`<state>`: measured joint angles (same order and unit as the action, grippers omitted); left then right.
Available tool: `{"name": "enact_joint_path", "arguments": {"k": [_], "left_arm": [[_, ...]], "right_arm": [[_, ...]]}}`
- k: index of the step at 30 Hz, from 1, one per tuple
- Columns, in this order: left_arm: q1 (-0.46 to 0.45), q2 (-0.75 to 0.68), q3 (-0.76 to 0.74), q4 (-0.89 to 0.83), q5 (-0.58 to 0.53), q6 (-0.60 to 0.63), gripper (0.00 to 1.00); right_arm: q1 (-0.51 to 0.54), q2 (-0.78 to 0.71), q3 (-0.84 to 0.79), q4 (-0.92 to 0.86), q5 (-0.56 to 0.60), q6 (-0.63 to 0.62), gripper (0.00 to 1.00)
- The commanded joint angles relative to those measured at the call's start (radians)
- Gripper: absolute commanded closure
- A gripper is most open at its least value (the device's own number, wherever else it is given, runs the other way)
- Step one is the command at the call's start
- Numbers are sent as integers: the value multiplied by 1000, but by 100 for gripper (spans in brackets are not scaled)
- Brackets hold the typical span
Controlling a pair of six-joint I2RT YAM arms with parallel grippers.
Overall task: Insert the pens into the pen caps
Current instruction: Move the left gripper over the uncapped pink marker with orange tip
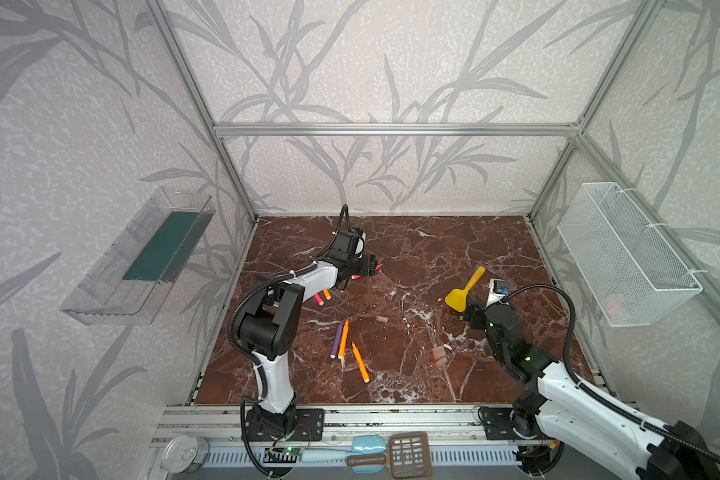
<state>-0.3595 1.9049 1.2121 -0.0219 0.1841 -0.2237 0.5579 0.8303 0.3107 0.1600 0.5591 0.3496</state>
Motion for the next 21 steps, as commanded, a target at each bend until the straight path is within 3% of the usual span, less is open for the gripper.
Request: {"name": "enact_joint_path", "arguments": {"k": [1,9,21], "left_arm": [[-1,46,38,-44,-12,20,23],[-1,93,56,-77,7,3,26],[-18,91,24,-122,-3,-1,48]], "right_arm": [[-2,-11,-4,11,2,4,14],[-1,-9,-1,7,-5,2,14],[-2,-13,-7,15,-3,1,14]]}}
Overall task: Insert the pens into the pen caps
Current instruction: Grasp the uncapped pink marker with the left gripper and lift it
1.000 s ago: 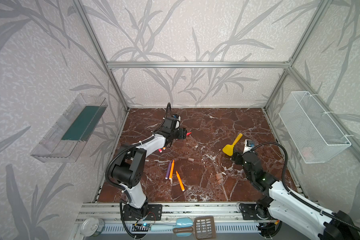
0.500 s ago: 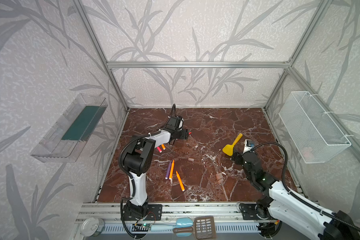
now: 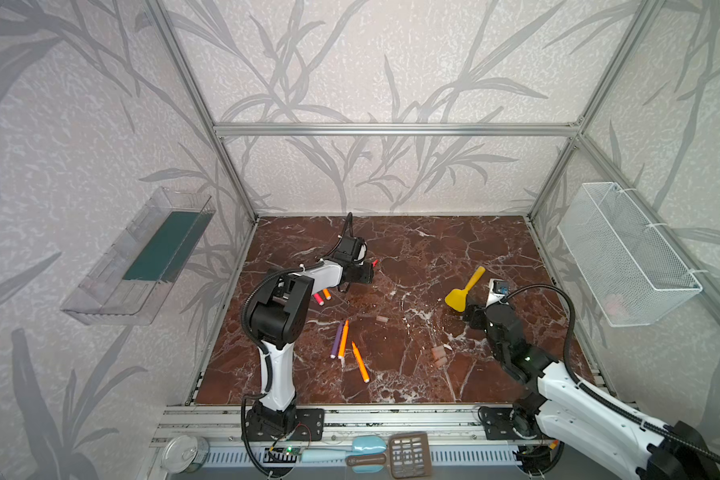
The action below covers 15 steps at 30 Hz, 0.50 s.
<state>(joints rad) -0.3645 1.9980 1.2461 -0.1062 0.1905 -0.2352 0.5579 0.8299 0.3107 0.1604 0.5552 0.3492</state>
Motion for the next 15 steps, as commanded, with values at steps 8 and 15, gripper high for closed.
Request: {"name": "enact_joint_path", "arguments": {"k": [8,15], "left_arm": [[-71,11,40,-175,-226,22,58],[-82,33,56,-211,-268,7,75]], "right_arm": [[-2,-17,-7,13,-1,1,14],[-2,-15,-7,12,-4,2,14]]}}
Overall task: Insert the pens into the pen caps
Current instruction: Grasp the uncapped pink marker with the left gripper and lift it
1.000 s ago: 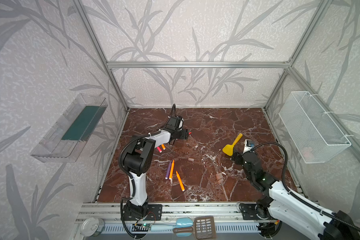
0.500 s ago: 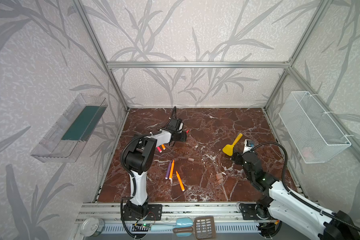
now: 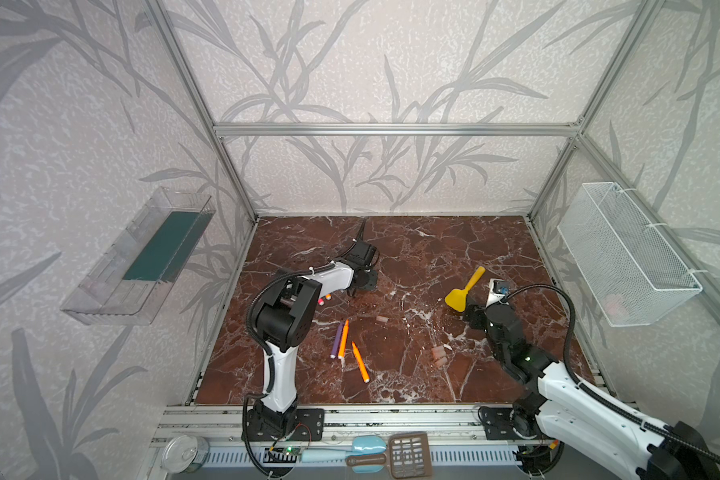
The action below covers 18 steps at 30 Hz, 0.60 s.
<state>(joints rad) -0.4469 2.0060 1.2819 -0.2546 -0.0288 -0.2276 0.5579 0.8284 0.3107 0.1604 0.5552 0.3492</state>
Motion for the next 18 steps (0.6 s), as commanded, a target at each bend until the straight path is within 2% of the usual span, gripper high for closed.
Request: {"name": "enact_joint_path", "arguments": {"k": [1,10,13,18], "left_arm": [[-1,27,20,-61,-50,-4,77],[0,34,35,-75,-49,-25,91],[-1,-35,-9,-30,-7,-27,94],[-9,-250,-147,32,61,-51,100]], "right_arm": [[-2,-18,-8,11,-5,1,14],[-2,-9,-4,12,-5,0,14],[-2,-12,-7,15,-3,-1,14],[-2,14,2,32,3,-4,14]]}}
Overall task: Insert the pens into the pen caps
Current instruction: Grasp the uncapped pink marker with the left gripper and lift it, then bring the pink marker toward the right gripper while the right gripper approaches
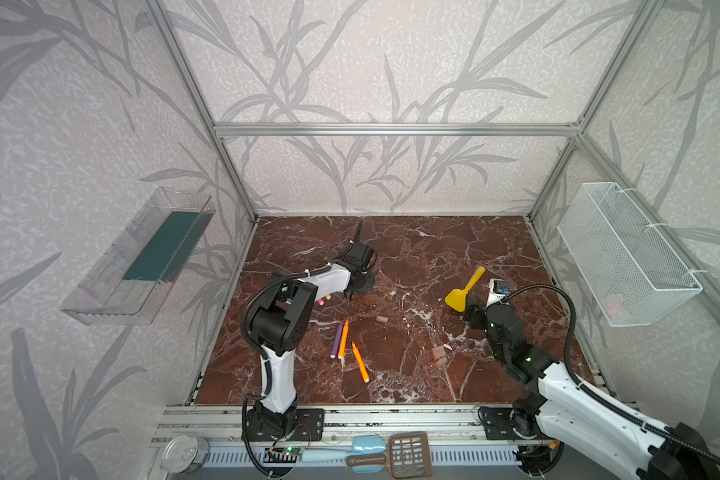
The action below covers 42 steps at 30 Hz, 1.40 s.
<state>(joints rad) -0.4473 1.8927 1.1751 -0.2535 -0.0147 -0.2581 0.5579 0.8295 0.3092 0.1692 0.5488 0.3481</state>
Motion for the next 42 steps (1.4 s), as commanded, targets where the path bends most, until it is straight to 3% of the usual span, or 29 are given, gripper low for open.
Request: {"name": "enact_joint_path", "arguments": {"k": [1,6,11,16,21,25,39,42], "left_arm": [[-17,-187,-78,50,64,-28,100],[-114,-385,-247,129,96,-61,100],[-224,-555,-400,238,109,-92,100],[-348,-720,-540,372,124,-70,100],[-446,-824,-650,502,130,-56,100],[-492,-825,-678,541,90,-56,100],[-591,-738,-643,588,41,-43,100],[-603,-740,-647,591,30,-37,100]], "right_arm": [[-2,17,14,7,10,0,15],[-1,-15,80,-131,-85,65,16],[28,-82,16,25,-367,192,16],[177,-68,10,130,-382,248,15],[254,-50,-2,220,-412,316,15],[290,-42,-31,305,-430,350,15],[313,53,-5,347,-432,386,16],[312,69,-7,348,-417,394,24]]}}
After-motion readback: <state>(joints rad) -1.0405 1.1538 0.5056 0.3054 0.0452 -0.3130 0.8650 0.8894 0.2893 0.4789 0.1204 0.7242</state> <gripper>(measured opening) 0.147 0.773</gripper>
